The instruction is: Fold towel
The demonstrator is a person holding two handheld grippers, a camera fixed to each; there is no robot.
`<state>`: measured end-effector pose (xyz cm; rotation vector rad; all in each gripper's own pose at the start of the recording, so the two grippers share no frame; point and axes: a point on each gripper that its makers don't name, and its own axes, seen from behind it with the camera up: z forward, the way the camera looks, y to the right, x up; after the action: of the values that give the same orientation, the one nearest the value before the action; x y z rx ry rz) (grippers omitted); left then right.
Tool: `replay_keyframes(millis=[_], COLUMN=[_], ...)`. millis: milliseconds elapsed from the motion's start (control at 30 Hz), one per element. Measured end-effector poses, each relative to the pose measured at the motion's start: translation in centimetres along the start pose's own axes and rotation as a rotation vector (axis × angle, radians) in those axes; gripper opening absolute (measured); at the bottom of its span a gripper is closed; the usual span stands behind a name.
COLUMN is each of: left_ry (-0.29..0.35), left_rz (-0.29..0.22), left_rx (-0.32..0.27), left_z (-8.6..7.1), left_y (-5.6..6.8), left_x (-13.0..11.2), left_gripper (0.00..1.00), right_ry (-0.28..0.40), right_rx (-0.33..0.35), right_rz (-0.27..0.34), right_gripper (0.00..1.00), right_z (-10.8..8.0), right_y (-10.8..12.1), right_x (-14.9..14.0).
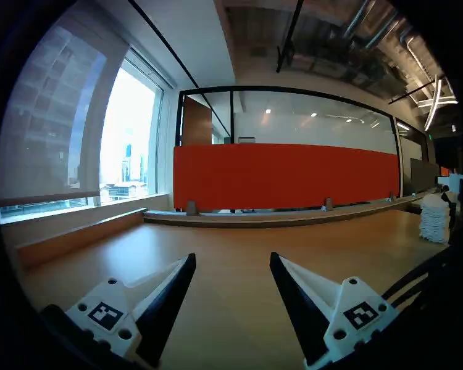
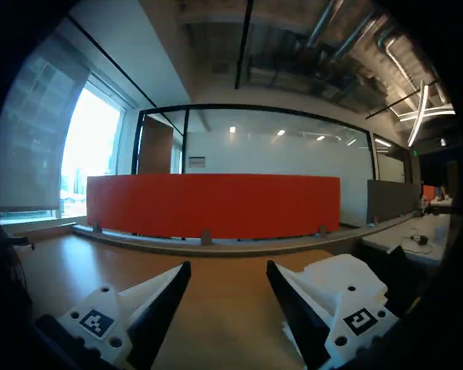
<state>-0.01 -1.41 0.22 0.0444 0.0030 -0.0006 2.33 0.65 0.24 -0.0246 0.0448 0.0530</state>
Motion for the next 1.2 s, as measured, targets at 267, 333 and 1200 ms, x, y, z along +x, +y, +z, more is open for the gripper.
replay_keyframes(millis=[267,333,1200], left_ry=[0.0,0.0,0.0], left_rz=[0.0,0.0,0.0], left_rx=[0.0,0.0,0.0], left_z=[0.0,0.0,0.0], left_y=[0.0,0.0,0.1], left_x=[0.0,0.0,0.0], left_gripper=[0.88,0.88,0.88], right_ry=[-0.021,-0.025,-0.032], right_rx=[0.009,0.011,0.015], right_rz=[0.024,0.036,0.046], right_gripper=[0.95,0.95,0.95], right_z=[-0.1,0.0,-0.2], right_y=[0.7,0.8,0.6], right_x=[-3.5,-4.1,-6.4])
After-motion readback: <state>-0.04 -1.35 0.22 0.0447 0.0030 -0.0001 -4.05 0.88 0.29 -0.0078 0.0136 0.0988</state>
